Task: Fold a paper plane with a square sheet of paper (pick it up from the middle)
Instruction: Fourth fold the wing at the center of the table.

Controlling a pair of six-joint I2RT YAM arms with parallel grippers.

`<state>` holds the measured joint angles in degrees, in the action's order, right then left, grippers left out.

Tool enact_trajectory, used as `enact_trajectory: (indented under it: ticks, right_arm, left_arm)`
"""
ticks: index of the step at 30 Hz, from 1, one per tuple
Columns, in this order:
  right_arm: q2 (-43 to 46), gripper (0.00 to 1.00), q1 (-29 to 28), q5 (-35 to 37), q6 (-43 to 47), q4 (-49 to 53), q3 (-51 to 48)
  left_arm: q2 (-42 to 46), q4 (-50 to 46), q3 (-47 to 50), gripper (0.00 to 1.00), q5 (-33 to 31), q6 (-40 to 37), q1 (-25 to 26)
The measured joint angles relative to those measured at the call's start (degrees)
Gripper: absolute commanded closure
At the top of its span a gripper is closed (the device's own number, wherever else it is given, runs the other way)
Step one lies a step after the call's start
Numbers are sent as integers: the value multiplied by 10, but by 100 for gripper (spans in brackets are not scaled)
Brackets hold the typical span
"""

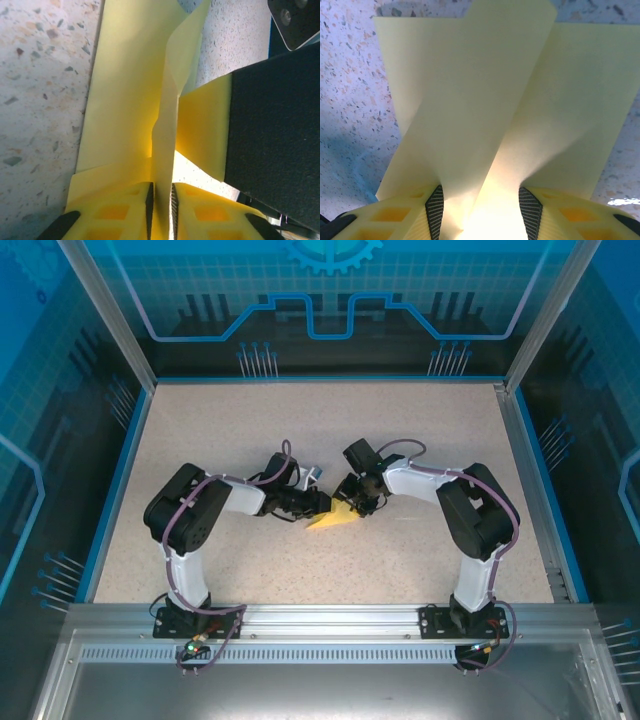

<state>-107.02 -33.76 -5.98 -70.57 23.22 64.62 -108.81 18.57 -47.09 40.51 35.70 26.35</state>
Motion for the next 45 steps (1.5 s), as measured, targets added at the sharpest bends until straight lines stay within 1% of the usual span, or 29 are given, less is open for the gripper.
enact_trajectory:
  ticks: [3,7,10,12,15,18,21,28,33,38,45]
  right_arm:
    - [0,51,0,0,0,1,0]
    - [0,51,0,0,-2,1,0]
    - [-1,51,0,0,-2,2,0]
    - [-2,50,0,1,-4,4,3]
    - [-4,49,0,1,-5,10,7]
    - [-6,48,0,2,-6,14,11]
    - [-8,47,0,2,-6,16,14]
    - [-10,46,0,2,-11,20,18]
    - [-10,45,0,2,-13,23,18]
    - [-10,45,0,2,-13,23,18]
    - [-10,45,0,2,-13,23,18]
  left_arm:
    - [24,-2,11,73,-15,-2,0]
    - [80,10,48,72,-46,-3,0]
    - [114,23,78,73,-80,-3,3]
    - [134,23,94,72,-113,-10,13]
    - [161,18,106,69,-158,-29,37]
    - [176,7,105,68,-191,-52,53]
    - [176,-6,105,66,-210,-74,57]
    - [150,-48,74,59,-234,-117,71]
    - [141,-73,60,60,-256,-143,74]
    - [123,-98,44,63,-277,-162,75]
    - [110,-109,33,66,-297,-164,75]
